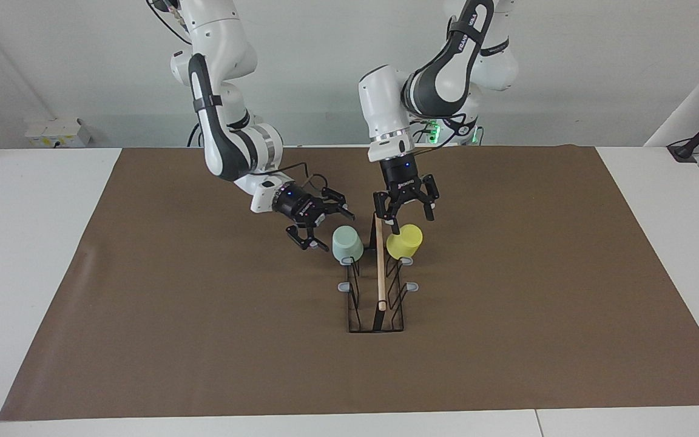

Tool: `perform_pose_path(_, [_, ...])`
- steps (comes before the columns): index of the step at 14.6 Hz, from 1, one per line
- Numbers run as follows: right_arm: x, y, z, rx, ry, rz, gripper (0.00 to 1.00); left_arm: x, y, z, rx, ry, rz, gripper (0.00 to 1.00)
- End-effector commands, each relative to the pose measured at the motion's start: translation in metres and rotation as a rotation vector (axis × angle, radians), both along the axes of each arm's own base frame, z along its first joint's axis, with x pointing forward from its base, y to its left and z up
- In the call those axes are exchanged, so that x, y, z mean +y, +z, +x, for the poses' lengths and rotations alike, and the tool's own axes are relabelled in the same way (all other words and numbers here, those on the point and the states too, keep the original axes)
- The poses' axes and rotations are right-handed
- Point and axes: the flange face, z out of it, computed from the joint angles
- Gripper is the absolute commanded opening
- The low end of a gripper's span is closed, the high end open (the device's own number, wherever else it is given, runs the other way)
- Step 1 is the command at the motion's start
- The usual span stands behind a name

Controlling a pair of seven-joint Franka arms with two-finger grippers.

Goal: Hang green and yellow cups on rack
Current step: 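Open the right gripper and withdraw while the left gripper hangs yellow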

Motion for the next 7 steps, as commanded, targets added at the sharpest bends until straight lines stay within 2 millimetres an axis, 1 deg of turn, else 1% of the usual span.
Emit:
perform_pose_path(1, [-0.060,0.002,0.014,-0.048,0.025,-0.186,1.00,0.021,0.015,0.017,0.057,-0.008,0.001,1.00])
perform_pose_path(3, [-0.101,0.011,0.026,-0.046,0.071,-0.290,1.00,0.038,0.031,0.033,0.125,-0.040,-0.006,1.00])
perform_pose_path(5, [-0.135,0.027,0.038,-0.041,0.109,-0.379,1.00,0.071,0.043,0.052,0.190,-0.084,0.007,1.00])
perform_pose_path(7, [-0.163,0.041,0.048,-0.022,0.161,-0.492,1.00,0.106,0.058,0.063,0.242,-0.137,0.008,1.00])
